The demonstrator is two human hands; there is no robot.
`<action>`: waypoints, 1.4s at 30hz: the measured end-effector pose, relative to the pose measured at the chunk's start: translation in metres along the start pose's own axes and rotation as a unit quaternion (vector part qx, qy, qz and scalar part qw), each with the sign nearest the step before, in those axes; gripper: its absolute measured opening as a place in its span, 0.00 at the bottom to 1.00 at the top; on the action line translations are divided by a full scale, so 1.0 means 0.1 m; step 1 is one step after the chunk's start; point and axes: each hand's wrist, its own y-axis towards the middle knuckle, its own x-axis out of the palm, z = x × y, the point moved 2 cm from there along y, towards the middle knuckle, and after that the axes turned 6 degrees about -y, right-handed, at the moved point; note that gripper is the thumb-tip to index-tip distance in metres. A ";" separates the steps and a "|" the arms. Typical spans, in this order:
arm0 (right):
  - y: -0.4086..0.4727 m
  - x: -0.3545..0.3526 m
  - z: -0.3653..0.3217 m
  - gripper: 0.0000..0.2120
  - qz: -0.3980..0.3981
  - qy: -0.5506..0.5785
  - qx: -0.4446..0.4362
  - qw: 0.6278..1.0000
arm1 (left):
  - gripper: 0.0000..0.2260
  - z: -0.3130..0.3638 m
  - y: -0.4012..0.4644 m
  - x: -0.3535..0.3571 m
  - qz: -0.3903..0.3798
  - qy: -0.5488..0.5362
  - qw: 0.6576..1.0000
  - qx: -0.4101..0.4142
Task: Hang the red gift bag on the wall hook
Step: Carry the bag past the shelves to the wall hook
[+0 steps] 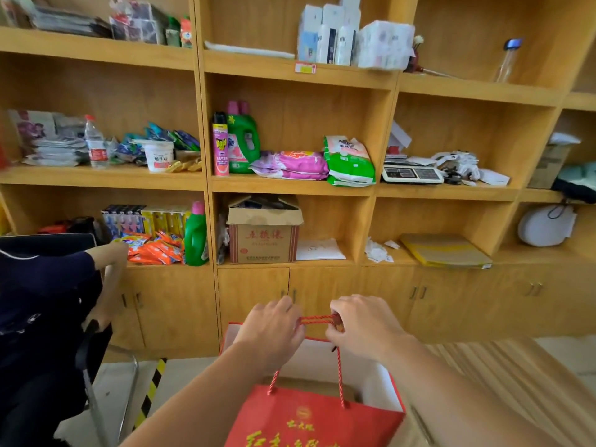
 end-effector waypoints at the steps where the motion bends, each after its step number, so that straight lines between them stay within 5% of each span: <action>1: 0.11 0.06 0.05 0.11 0.000 0.002 0.000 1.000 | 0.11 -0.06 0.12 0.04 0.001 0.003 1.000 0.003; 27: 3.66 1.59 1.80 0.12 -0.012 -0.024 0.019 0.999 | 0.14 -1.97 3.87 1.04 -0.033 0.028 0.999 0.009; 34: 4.20 1.90 2.31 0.10 -0.049 -0.014 0.098 0.994 | 0.13 -2.26 4.96 1.29 -0.065 0.019 0.991 0.118; 37: 4.27 2.06 2.59 0.11 -0.064 -0.020 0.145 0.987 | 0.24 -2.19 5.41 1.49 -0.049 0.021 0.974 0.219; 42: 4.14 2.29 3.12 0.12 -0.082 -0.025 0.238 0.967 | 0.14 -1.86 6.09 1.84 -0.023 -0.021 0.961 0.275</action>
